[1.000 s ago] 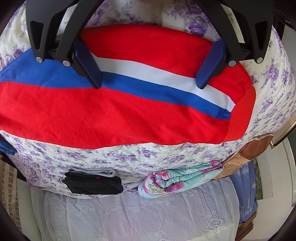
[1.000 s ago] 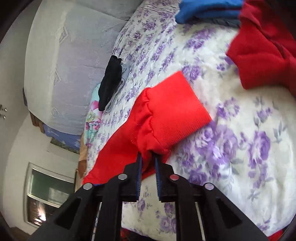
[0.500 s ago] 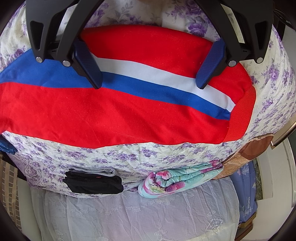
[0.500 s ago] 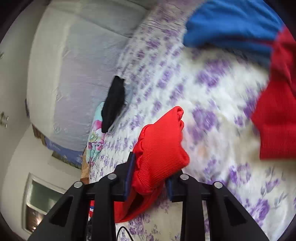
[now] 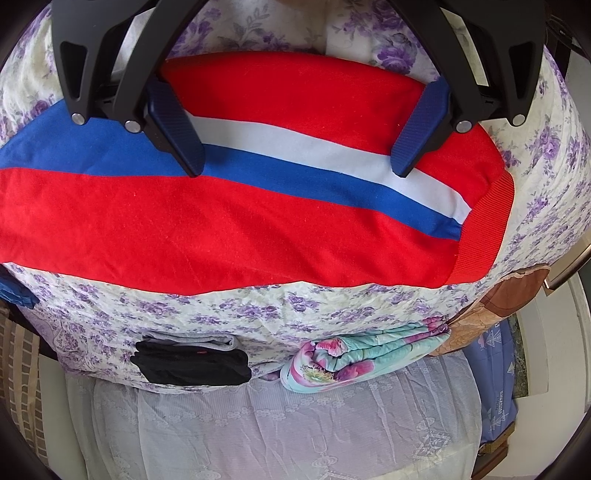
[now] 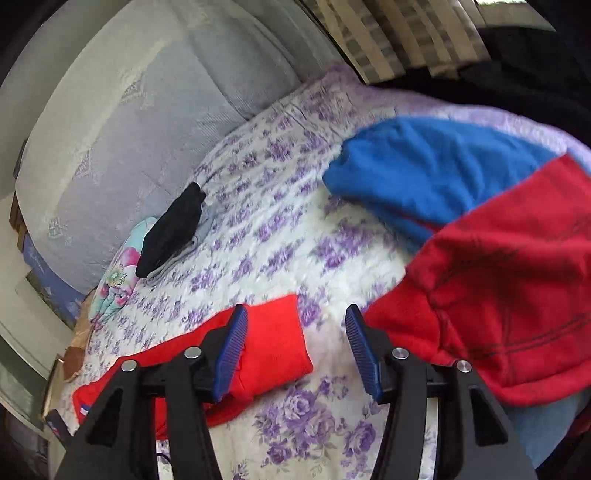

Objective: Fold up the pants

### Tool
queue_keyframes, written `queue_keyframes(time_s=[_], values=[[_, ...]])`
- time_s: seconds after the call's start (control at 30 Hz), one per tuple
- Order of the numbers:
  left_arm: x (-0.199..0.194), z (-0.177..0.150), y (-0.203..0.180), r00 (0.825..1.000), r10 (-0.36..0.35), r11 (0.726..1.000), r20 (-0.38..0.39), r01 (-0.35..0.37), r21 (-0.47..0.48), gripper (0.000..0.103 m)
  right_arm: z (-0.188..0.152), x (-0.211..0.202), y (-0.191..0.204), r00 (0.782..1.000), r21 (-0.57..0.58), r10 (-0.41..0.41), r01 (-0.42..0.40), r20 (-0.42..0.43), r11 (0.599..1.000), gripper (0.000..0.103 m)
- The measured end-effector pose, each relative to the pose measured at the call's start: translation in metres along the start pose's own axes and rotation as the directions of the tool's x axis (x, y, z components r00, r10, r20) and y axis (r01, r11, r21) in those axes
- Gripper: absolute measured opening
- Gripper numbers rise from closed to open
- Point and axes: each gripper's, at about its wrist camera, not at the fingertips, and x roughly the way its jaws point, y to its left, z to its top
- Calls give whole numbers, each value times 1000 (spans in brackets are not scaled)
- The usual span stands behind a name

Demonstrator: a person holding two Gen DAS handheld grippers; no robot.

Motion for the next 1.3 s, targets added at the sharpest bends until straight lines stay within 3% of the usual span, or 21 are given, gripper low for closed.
queue_keyframes(time_s=[0.1, 0.23, 0.3, 0.33, 0.37, 0.4, 0.43, 0.47, 0.53, 0.6, 0.67, 0.7, 0.73, 0.83, 0.93, 0.97, 1.03, 1.2, 1.3], values=[[1, 0, 1, 1000, 1, 1000, 0, -1, 1, 98, -1, 17, 39, 991, -82, 119, -124, -57, 989, 41], [1, 0, 1, 1000, 0, 1000, 0, 0, 1, 98, -16, 59, 74, 964, -127, 187, -213, -192, 969, 39], [1, 0, 1, 1000, -3, 1000, 0, 3, 0, 98, -23, 77, 60, 953, -79, 162, -188, -258, 979, 39], [0, 0, 1, 1000, -5, 1000, 1, 5, -1, 98, -22, 79, 49, 960, -63, 123, -143, -252, 988, 38], [0, 0, 1, 1000, -9, 1000, 2, 9, -2, 98, -20, 78, 34, 961, -32, 136, -148, -242, 988, 30], [0, 0, 2, 1000, -13, 1000, 3, 13, -4, 98, -15, 75, 19, 967, -6, 101, -105, -233, 994, 16], [-1, 0, 2, 1000, -17, 1000, 4, 17, -5, 98, -11, 69, 8, 973, 23, 80, -77, -215, 997, 9], [-1, 0, 2, 1000, -22, 1000, 4, 22, -7, 98, -7, 65, 4, 972, 49, 96, -88, -213, 995, 8], [-1, 0, 3, 1000, -22, 1000, 4, 22, -10, 98, 3, 56, 20, 978, 8, 101, -101, -184, 995, 17], [-2, -1, 3, 1000, -22, 1000, 6, 22, -14, 98, 14, 63, 57, 956, -92, 187, -212, -224, 973, 19], [-3, -1, 3, 1000, -24, 1000, 10, 24, -16, 98, 20, 81, 100, 910, -124, 288, -336, -298, 934, 24], [-3, -2, 3, 1000, -25, 1000, 11, 25, -16, 98, 22, 93, 120, 879, -114, 338, -394, -337, 912, 34], [-3, -2, 3, 1000, -25, 1000, 12, 25, -15, 98, 22, 107, 140, 839, -96, 386, -452, -383, 887, 46], [-3, -3, 2, 1000, -21, 1000, 15, 21, -8, 98, 16, 159, 198, 704, -24, 475, -571, -529, 820, 54], [-3, -4, 3, 999, -25, 1000, 20, 25, -9, 98, -3, 213, 253, 568, 38, 487, -625, -664, 780, 61], [-3, -4, 3, 999, -28, 1000, 22, 28, -9, 98, -10, 229, 268, 538, 36, 475, -634, -696, 772, 62], [-2, -4, 4, 999, -34, 999, 24, 35, -11, 98, -23, 258, 295, 501, 18, 436, -641, -748, 767, 67], [-3, -5, 6, 998, -48, 999, 28, 49, -22, 98, -49, 308, 326, 406, 21, 369, -649, -836, 761, 67], [-2, -5, 6, 999, -47, 999, 23, 47, -23, 98, -63, 305, 334, 385, -35, 312, -676, -869, 736, 67]])
